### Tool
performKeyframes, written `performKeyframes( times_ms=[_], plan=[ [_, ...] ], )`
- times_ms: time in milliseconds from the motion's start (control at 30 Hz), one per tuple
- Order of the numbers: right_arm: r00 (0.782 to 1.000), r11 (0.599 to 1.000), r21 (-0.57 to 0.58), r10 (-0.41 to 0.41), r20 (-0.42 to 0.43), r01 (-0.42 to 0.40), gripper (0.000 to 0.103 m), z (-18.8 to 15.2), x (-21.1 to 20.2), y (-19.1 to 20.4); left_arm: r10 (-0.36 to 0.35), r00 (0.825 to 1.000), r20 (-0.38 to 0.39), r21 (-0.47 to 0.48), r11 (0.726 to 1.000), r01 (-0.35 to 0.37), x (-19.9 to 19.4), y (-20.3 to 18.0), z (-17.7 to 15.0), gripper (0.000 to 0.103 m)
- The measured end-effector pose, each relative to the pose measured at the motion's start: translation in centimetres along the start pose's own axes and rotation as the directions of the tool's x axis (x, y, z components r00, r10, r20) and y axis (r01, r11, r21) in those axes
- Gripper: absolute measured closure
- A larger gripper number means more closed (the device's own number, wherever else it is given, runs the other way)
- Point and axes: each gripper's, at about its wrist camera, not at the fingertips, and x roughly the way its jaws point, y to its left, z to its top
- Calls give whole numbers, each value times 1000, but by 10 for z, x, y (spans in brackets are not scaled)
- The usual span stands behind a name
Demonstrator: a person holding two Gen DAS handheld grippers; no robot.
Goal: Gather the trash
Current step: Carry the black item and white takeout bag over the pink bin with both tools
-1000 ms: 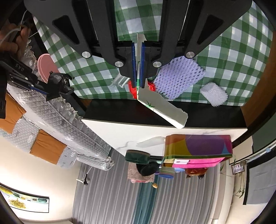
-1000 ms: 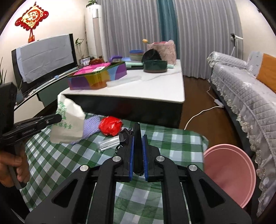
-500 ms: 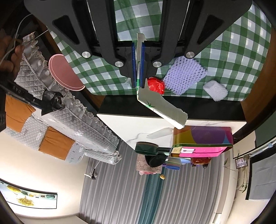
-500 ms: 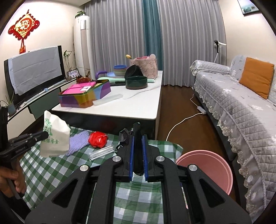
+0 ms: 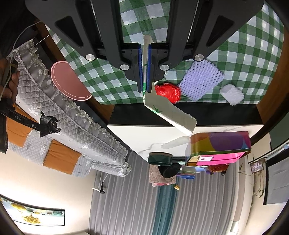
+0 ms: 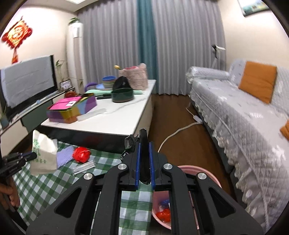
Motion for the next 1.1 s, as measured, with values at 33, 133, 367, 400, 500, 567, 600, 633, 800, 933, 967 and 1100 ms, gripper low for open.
performKeyframes(
  times_ms=[33,133,367,400,500,567,600,633,800,933,967,1100],
  plan=[
    [1000,1000,-12,-15,7,15,93,0,1,-3,-1,1000,-2,4,1000,1,3,-3,0,99],
    [1000,999,-14,-29,12,29,93,0,2,-13,-6,1000,-7,10,1000,6,11,-11,1,99],
    [997,997,10,-75,11,75,93,-2,3,-38,-36,999,-20,40,999,36,30,-36,3,99],
    [997,997,14,-81,10,81,93,-3,4,-41,-41,999,-20,45,998,42,32,-41,3,99],
    [995,994,33,-100,2,100,93,-6,3,-55,-56,998,-22,53,997,57,38,-52,4,99],
    [994,993,44,-112,-2,112,93,-8,2,-63,-70,997,-24,60,996,71,42,-60,5,99],
    [993,992,47,-116,-4,116,93,-10,2,-66,-75,997,-25,63,995,76,43,-63,5,99],
    [992,991,48,-123,-6,123,93,-11,1,-70,-82,996,-26,67,994,84,45,-67,6,99],
    [990,988,64,-144,-11,144,93,-14,1,-85,-114,993,-33,92,989,116,53,-87,8,99],
    [987,984,71,-160,-16,161,93,-16,1,-96,-137,990,-43,116,983,141,59,-103,9,99],
    [986,984,71,-164,-18,165,93,-16,1,-98,-143,989,-45,120,982,148,61,-107,10,99],
    [984,980,84,-177,-24,179,93,-17,4,-108,-166,985,-52,135,976,172,70,-125,12,99]
  ],
)
